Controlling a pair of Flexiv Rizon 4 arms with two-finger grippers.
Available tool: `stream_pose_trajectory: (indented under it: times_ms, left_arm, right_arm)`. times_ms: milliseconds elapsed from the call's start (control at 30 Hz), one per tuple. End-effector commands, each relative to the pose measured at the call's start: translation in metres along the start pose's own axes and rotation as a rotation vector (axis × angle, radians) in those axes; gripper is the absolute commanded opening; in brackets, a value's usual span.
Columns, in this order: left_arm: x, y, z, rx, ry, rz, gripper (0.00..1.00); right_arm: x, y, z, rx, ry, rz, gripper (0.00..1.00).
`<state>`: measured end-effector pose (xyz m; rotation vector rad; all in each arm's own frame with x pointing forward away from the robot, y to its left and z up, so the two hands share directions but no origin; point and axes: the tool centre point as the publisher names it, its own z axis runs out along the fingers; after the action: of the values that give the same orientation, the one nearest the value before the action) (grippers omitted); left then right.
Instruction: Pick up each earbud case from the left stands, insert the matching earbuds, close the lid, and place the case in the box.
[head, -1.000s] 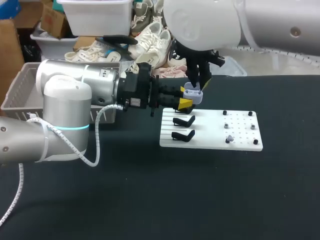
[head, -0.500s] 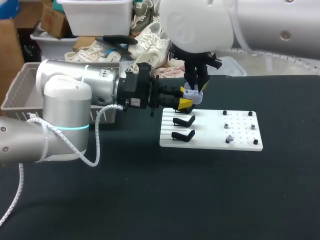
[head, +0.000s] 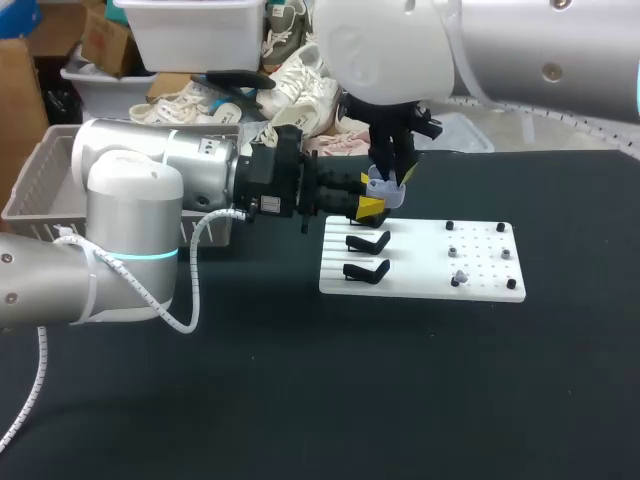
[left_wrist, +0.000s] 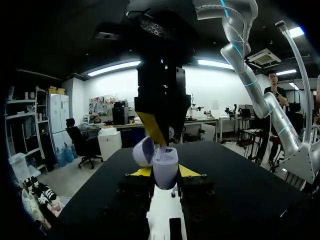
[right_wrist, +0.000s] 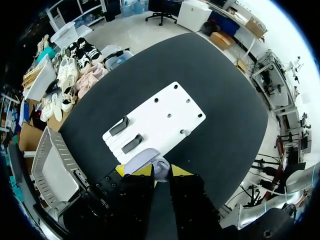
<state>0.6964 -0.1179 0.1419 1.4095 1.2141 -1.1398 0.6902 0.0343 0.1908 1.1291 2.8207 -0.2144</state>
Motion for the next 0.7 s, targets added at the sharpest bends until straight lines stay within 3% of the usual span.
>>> stream_pose_trajectory:
  times_ms: [33,600,700]
  left_arm:
    - [0.0003,0.0002,0.0003,0.001,-0.002,0.001,0.00]
    - [0.0003,0.0002,0.0003,0.001,-0.002,0.001,0.00]
    - [0.0003,0.0002,0.0003,0.001,-0.002,0.001,0.00]
  right_arm:
    - [-0.0005,0.0038,0.0008,0.009,-0.002,0.004,0.00]
    - [0.0009,0.0061,0.0065,0.027,0.000,0.013,0.00]
    - [0.0010,0.0057,0.0067,0.023,0.003,0.018,0.21]
